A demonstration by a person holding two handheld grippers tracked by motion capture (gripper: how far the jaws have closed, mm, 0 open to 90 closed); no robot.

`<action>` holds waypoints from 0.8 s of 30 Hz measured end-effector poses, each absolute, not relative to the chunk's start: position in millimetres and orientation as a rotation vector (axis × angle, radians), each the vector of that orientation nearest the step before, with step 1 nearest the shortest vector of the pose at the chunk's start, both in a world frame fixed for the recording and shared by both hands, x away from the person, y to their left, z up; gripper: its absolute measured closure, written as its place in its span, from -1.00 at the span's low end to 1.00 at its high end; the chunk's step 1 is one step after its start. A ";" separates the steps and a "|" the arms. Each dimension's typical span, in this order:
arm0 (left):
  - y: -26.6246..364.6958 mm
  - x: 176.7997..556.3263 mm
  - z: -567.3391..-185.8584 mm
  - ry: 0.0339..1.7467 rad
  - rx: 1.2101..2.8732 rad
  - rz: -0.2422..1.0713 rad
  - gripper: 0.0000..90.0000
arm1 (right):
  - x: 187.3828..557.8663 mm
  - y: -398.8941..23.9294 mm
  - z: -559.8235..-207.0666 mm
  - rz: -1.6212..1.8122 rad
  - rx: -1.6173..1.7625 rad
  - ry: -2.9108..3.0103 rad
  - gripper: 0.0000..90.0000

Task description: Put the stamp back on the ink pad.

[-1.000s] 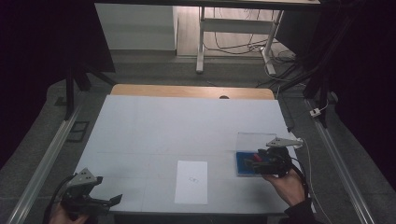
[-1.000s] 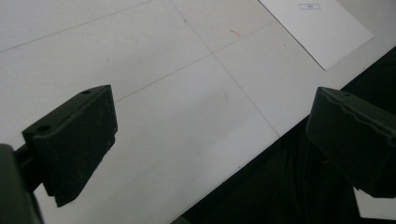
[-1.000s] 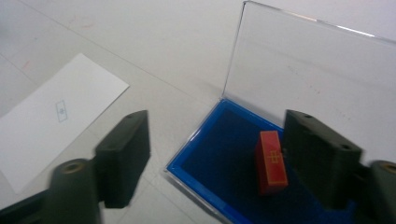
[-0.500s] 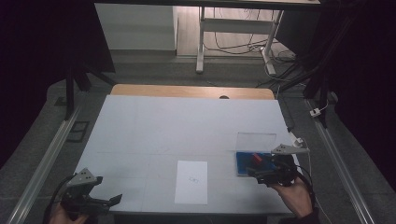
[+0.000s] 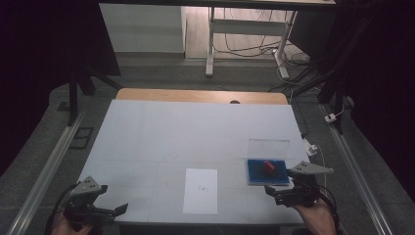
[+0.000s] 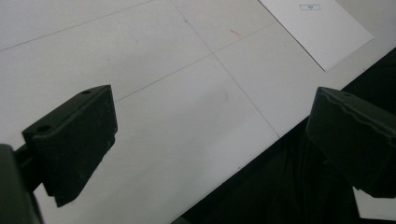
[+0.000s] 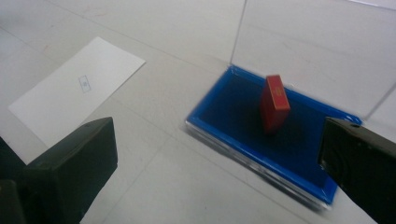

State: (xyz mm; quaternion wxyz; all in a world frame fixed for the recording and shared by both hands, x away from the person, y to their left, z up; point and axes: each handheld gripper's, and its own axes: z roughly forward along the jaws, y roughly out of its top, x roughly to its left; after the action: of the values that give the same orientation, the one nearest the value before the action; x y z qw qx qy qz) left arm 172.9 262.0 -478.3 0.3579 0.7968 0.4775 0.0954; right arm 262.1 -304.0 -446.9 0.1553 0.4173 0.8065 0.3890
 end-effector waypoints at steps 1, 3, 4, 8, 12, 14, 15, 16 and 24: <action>262.0 172.9 -478.3 1.232 2.056 0.246 -0.95 | 260.2 -305.7 -447.0 1.108 1.201 2.304 -1.00; 262.0 172.8 -478.3 1.232 2.055 0.245 -0.95 | 256.7 -308.8 -447.4 1.112 1.213 2.290 -1.00; 262.1 172.8 -478.2 1.232 2.056 0.246 -0.95 | 255.1 -310.6 -447.7 1.112 1.218 2.283 -1.00; 262.1 172.9 -478.2 1.232 2.055 0.246 -0.95 | 247.9 -317.7 -449.0 1.106 1.238 2.257 -1.00; 262.2 172.8 -478.2 1.231 2.054 0.246 -0.95 | 241.2 -324.8 -451.1 1.099 1.264 2.242 -1.00; 262.2 172.7 -478.2 1.231 2.055 0.247 -0.95 | 238.3 -328.2 -452.4 1.093 1.276 2.238 -1.00; 262.2 172.7 -478.2 1.231 2.054 0.247 -0.95 | 236.8 -329.7 -452.9 1.087 1.282 2.237 -1.00; 262.3 172.8 -478.3 1.232 2.054 0.246 -0.95 | 235.3 -331.0 -453.3 1.084 1.286 2.236 -1.00; 262.7 172.4 -478.5 1.231 2.053 0.247 -0.95 | 223.3 -339.5 -457.0 1.043 1.351 2.235 -1.00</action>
State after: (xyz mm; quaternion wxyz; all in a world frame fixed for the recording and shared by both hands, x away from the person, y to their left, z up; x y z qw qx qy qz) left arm 172.4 262.7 -478.5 0.3594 0.7960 0.4775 0.0958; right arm 223.3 -339.5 -457.0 0.1641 0.4739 0.7840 0.3658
